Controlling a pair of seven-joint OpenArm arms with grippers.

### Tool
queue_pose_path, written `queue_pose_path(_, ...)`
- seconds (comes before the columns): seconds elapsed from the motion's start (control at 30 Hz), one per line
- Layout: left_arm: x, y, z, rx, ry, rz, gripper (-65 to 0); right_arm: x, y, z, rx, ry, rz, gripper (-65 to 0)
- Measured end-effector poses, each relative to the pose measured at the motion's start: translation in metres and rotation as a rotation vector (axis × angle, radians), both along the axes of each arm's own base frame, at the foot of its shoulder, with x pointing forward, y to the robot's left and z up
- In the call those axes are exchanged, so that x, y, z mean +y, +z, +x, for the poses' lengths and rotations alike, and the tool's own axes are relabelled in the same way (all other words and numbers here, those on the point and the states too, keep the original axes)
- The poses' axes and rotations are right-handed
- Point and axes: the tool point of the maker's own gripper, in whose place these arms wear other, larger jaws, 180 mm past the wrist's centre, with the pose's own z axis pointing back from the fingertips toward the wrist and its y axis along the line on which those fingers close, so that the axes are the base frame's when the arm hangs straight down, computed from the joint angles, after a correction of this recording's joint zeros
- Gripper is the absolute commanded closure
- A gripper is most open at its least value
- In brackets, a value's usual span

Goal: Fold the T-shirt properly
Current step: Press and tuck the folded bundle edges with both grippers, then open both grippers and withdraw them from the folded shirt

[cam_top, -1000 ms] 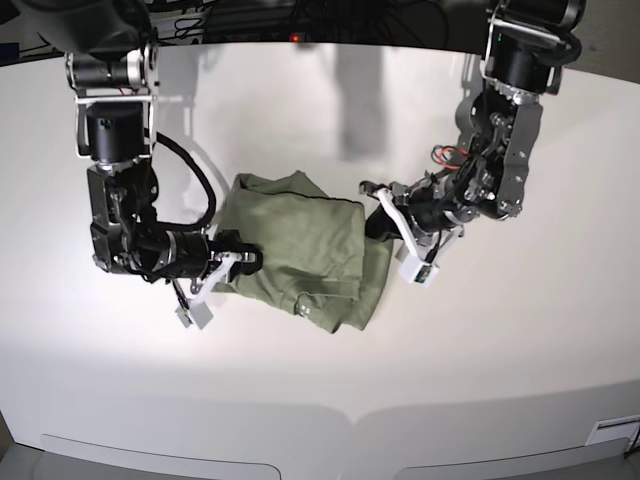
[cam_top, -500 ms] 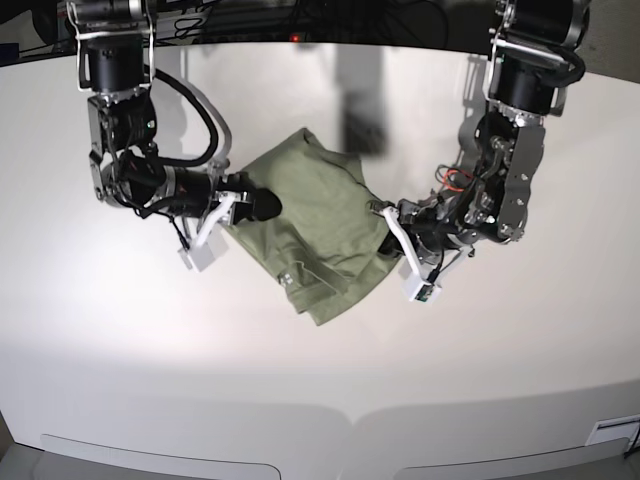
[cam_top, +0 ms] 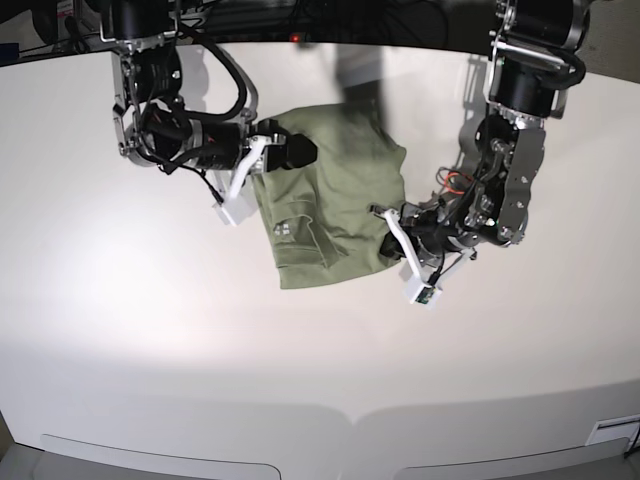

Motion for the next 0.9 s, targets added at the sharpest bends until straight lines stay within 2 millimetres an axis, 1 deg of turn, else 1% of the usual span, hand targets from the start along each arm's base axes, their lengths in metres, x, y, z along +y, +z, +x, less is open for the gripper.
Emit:
queue_pose_path(0.13,0.000,0.000,0.000,-0.001,0.000,0.000,0.0,0.014,0.001,-0.008,0.024,0.037,0.012,-11.1)
queue_pose_path(0.2,-0.005,0.001,-0.003,-0.008,-0.043,-0.006,0.0,0.020,0.002,-0.009,0.027,0.043,0.026,-11.1)
queue_pose_path(0.23,-0.007,0.002,-0.004,-0.012,-0.067,-0.008,0.0,0.024,0.003,-0.012,0.031,0.059,0.031,-11.1)
queue_pose_path(0.37,-0.007,0.001,-0.006,-0.006,-0.072,-0.007,0.0,0.044,0.004,-0.025,0.038,0.137,0.047,-11.1)
queue_pose_path(0.4,-0.007,0.001,-0.006,-0.003,-0.074,-0.004,0.0,0.047,0.005,-0.027,0.039,0.146,0.051,-11.0)
queue_pose_path(0.5,-0.003,0.001,-0.005,0.011,-0.083,0.013,0.0,0.048,0.005,-0.027,0.040,0.149,0.052,-11.0)
queue_pose_path(0.6,0.012,0.001,-0.003,0.010,-0.082,0.043,0.0,0.048,0.005,-0.027,0.038,0.147,0.053,-11.0)
queue_pose_path(0.7,0.037,-0.002,-0.002,0.017,-0.069,0.085,0.0,0.045,0.003,-0.028,0.038,0.151,0.040,-11.0)
queue_pose_path(0.73,0.043,-0.003,-0.003,0.029,-0.064,0.092,0.0,0.041,0.001,-0.028,0.037,0.153,0.026,-11.0)
queue_pose_path(0.8,0.052,-0.002,-0.004,0.040,-0.051,0.077,0.0,0.037,0.000,-0.027,0.034,0.146,0.017,-11.0)
queue_pose_path(0.9,0.063,-0.004,-0.012,0.088,-0.046,0.057,0.0,0.028,-0.007,-0.028,0.025,0.148,-0.032,-11.0)
